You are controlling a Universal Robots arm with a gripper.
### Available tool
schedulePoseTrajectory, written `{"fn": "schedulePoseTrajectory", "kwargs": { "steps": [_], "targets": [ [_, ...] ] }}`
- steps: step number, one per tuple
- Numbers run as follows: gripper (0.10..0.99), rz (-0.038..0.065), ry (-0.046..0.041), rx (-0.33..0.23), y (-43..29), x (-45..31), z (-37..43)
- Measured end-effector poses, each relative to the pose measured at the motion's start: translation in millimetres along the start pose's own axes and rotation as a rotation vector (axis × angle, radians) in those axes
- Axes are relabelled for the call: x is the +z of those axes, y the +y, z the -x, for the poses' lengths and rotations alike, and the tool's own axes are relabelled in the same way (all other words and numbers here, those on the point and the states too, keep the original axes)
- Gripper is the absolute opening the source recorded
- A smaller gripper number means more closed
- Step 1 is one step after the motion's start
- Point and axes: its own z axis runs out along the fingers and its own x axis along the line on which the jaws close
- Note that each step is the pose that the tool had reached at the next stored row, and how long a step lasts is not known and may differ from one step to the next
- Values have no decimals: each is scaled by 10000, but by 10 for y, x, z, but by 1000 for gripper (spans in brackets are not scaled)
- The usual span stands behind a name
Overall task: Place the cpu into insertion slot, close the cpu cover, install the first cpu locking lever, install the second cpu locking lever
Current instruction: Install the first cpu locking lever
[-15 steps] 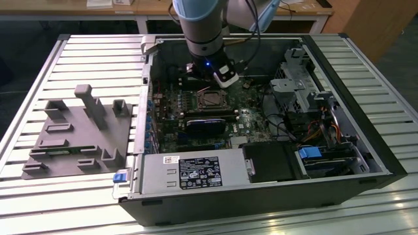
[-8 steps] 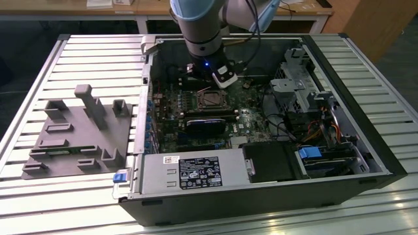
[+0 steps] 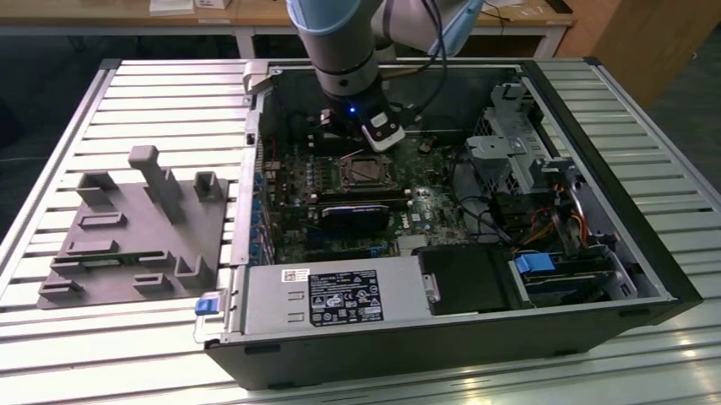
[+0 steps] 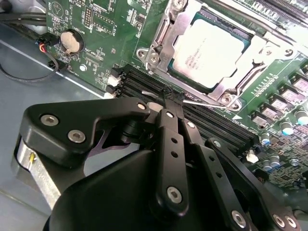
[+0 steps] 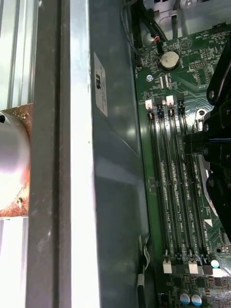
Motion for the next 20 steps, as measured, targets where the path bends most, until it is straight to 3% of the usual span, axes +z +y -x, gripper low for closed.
{"fn": "schedulePoseTrajectory", "kwargs": {
  "steps": [20],
  "targets": [
    [102,-168,-265,762,64,26,-65]
  ]
}}
